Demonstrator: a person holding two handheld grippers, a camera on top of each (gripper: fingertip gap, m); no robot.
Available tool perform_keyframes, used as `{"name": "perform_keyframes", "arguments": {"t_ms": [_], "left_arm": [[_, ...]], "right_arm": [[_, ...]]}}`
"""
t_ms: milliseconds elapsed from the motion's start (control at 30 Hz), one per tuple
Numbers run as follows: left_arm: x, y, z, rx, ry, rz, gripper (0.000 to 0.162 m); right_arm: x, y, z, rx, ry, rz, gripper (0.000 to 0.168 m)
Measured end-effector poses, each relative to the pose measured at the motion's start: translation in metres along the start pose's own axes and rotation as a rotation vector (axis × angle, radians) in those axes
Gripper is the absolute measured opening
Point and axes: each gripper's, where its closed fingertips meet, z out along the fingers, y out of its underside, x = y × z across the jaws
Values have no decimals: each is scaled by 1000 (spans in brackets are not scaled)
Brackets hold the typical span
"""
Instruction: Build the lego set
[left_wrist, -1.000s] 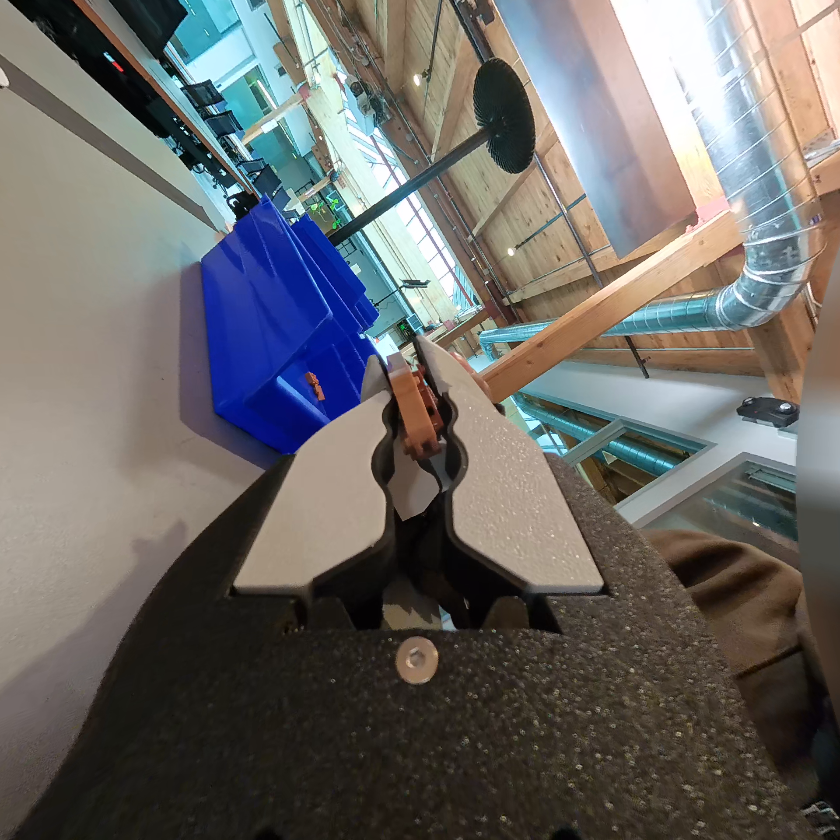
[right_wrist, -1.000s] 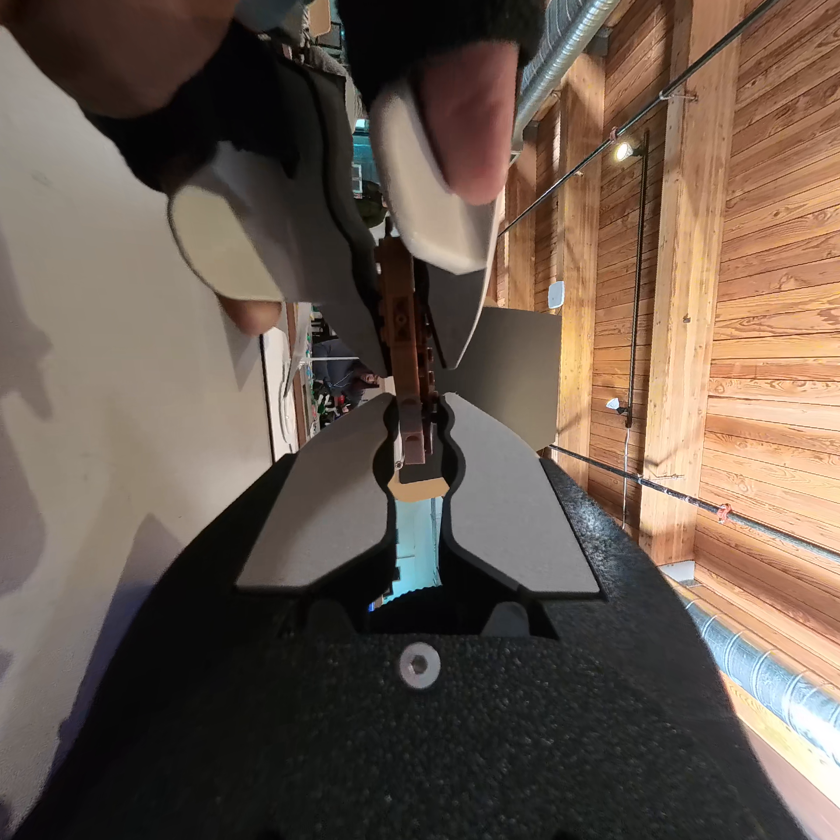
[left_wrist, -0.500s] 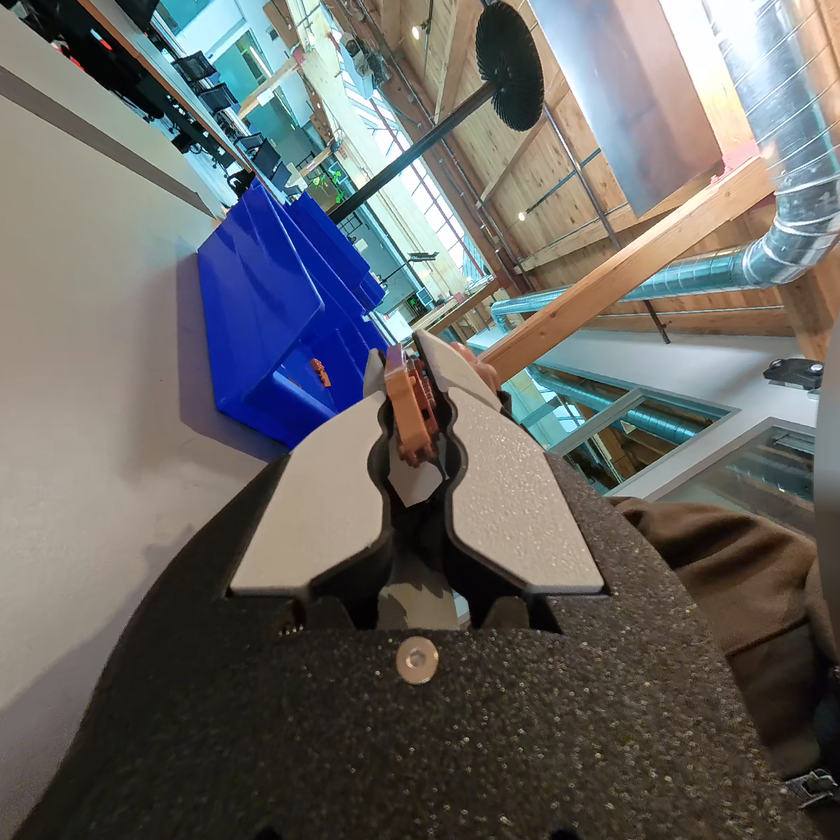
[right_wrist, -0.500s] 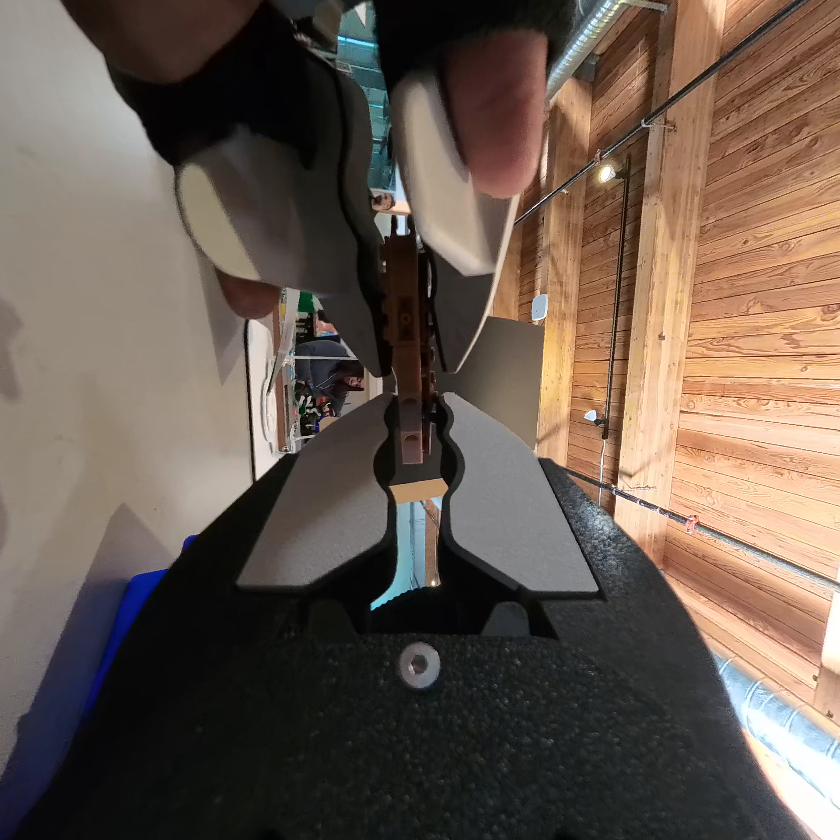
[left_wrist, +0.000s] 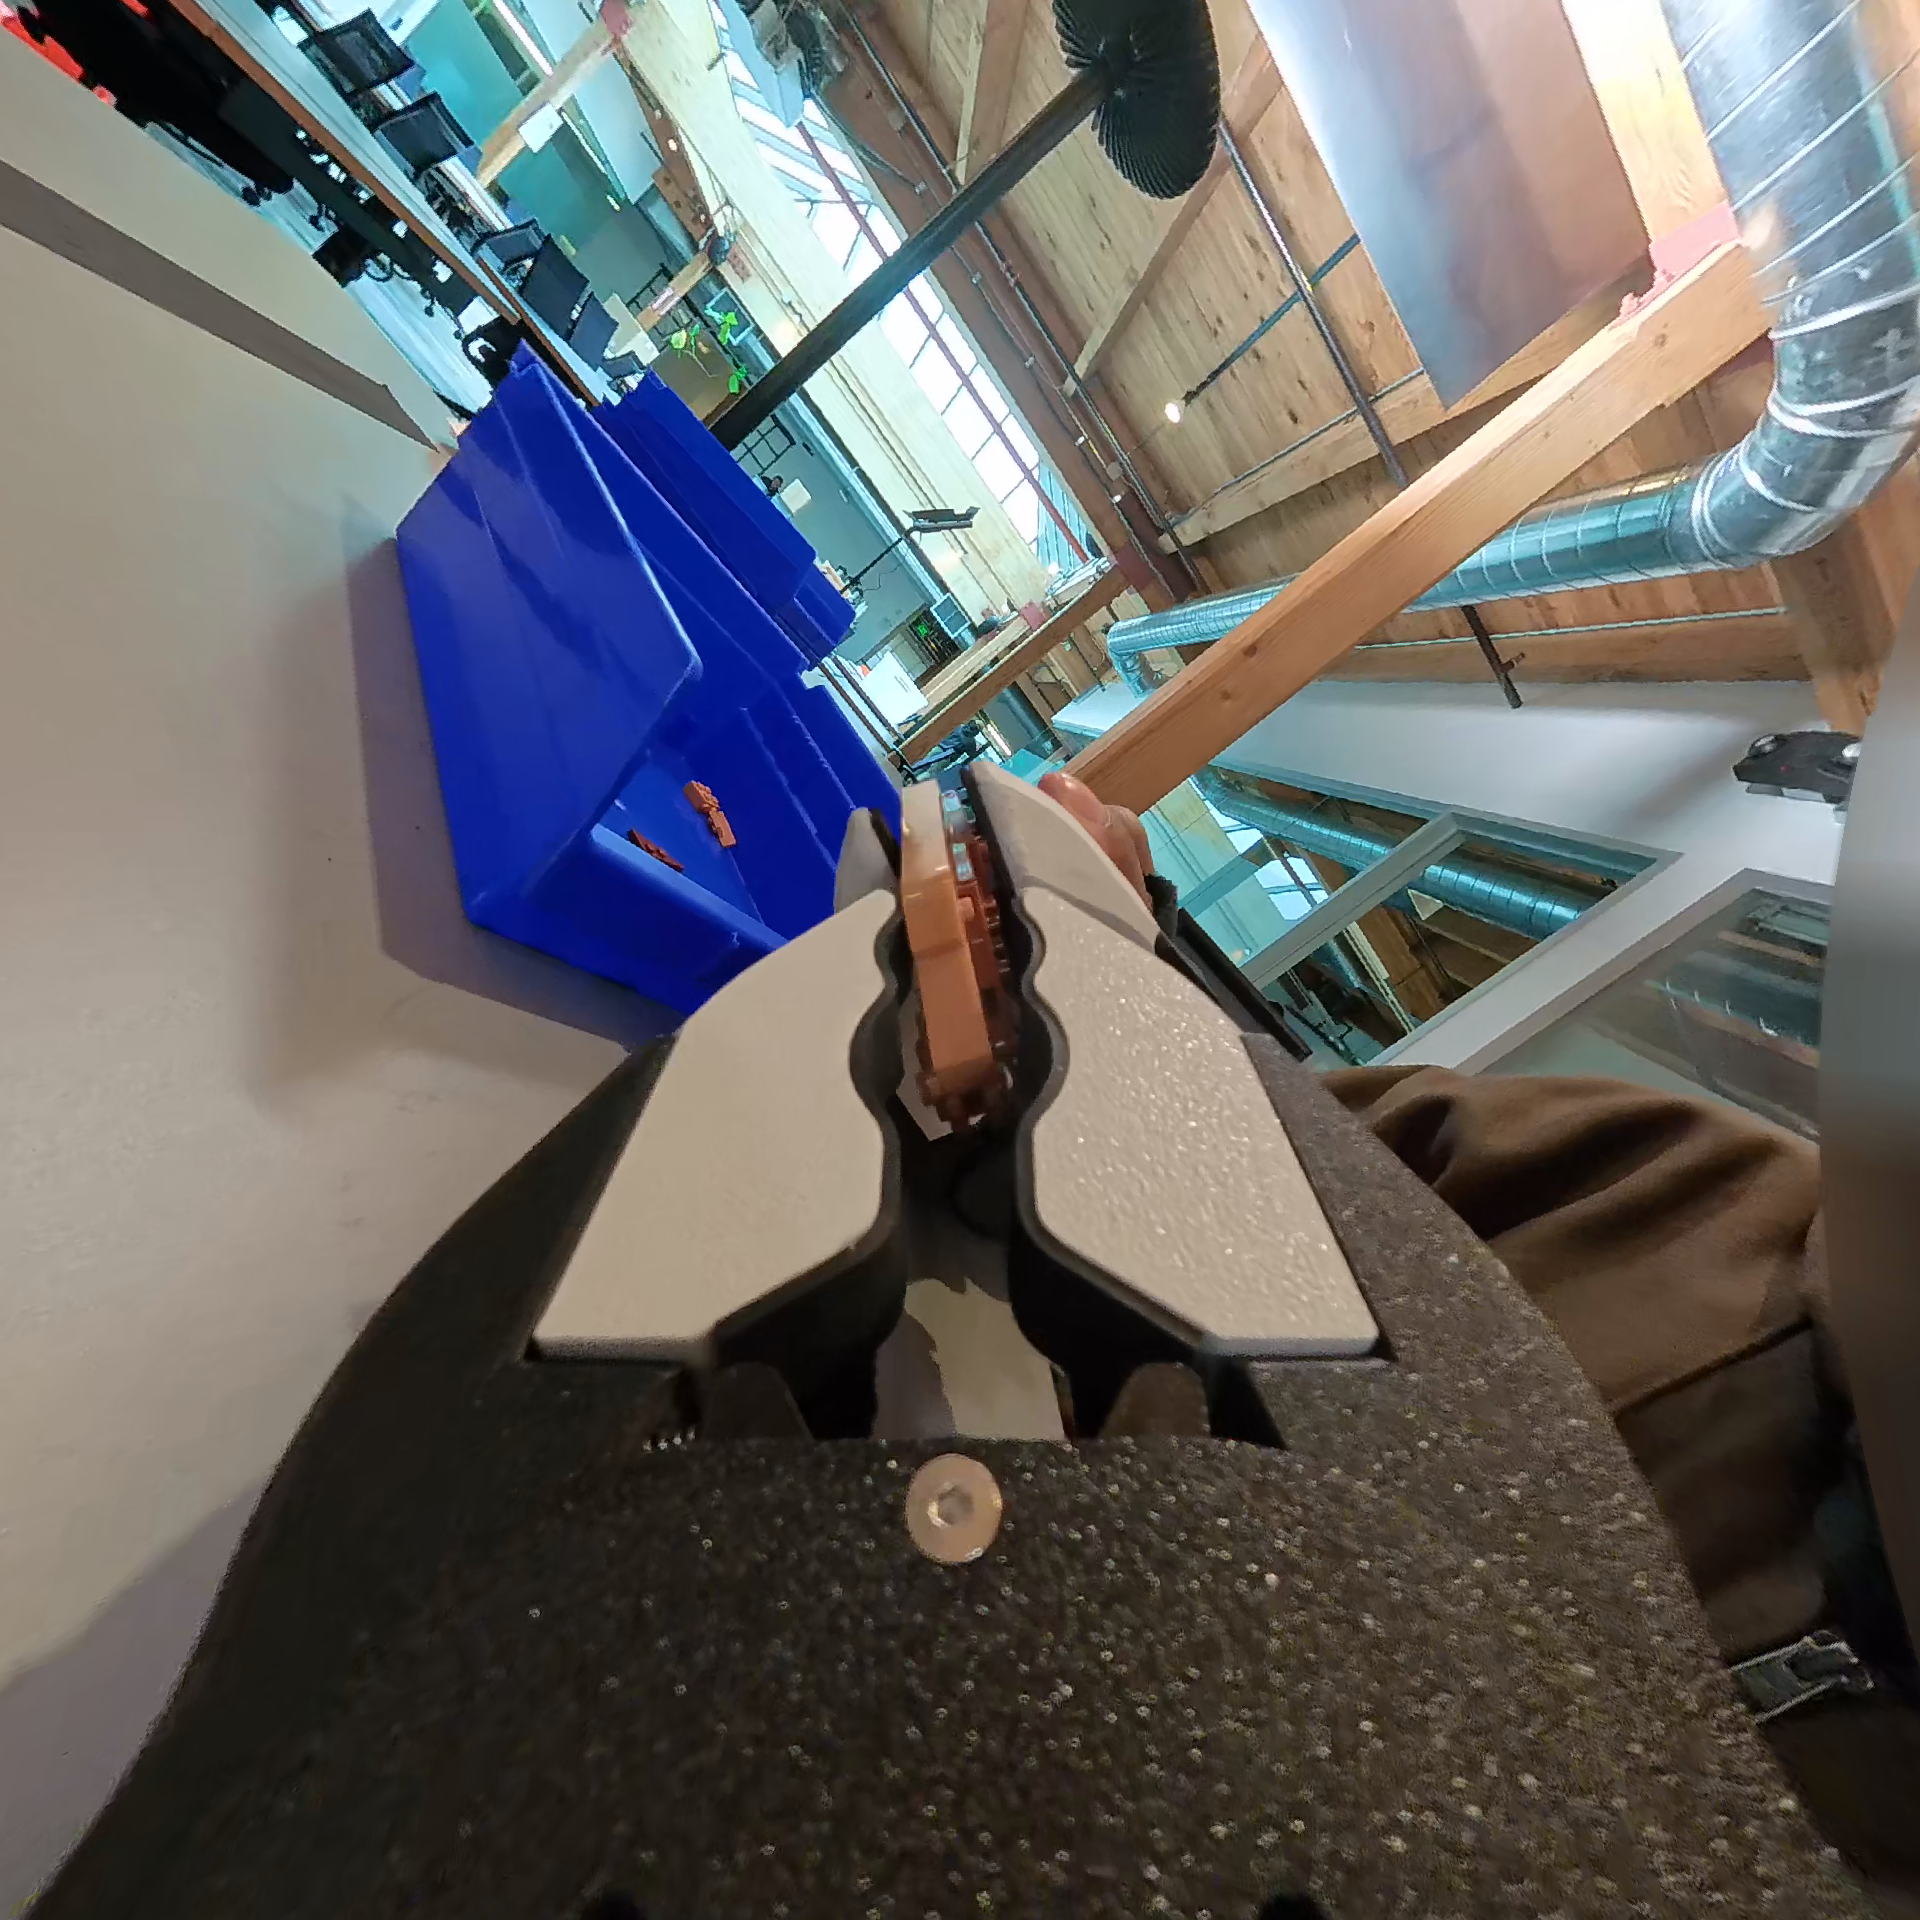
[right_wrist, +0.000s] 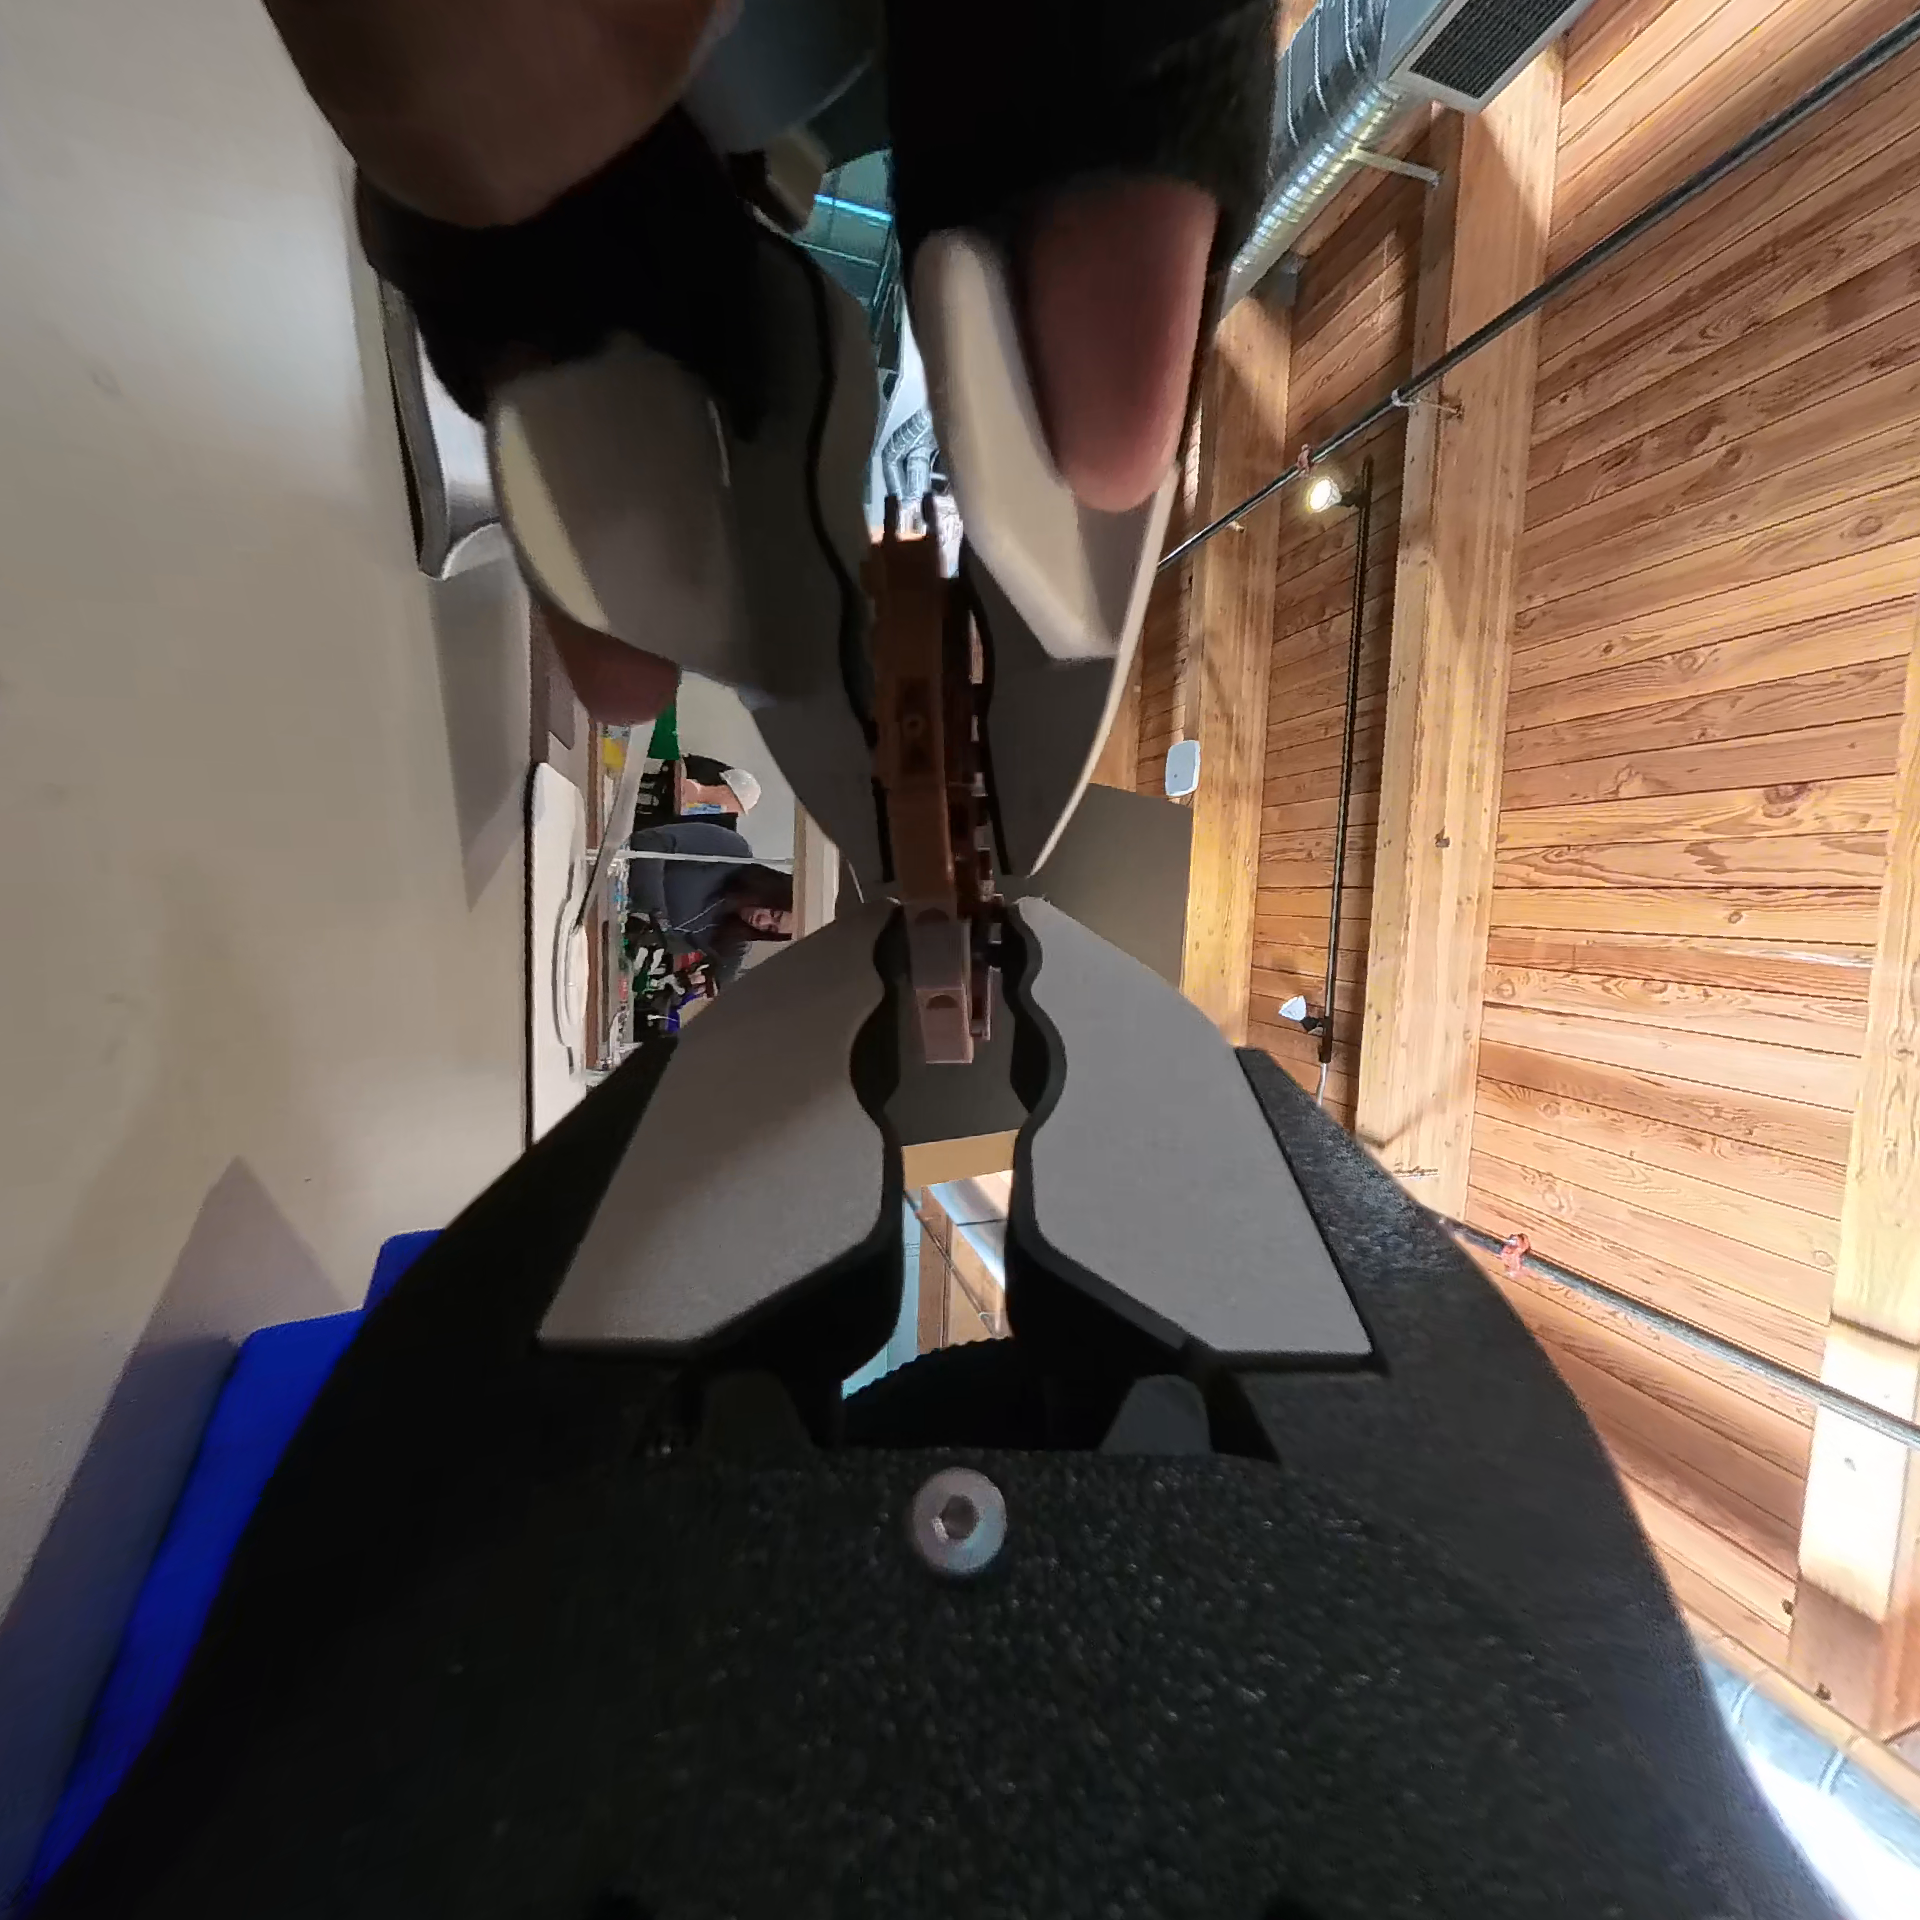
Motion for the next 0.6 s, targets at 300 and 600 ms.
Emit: {"name": "perform_keyframes", "arguments": {"t_ms": [300, 600], "left_arm": [[5, 3, 2, -10, -4, 83, 16], [6, 2, 3, 19, 30, 7, 16]], "right_arm": [[4, 0, -4, 17, 21, -31, 18], [6, -1, -6, 13, 38, -52, 15]]}}
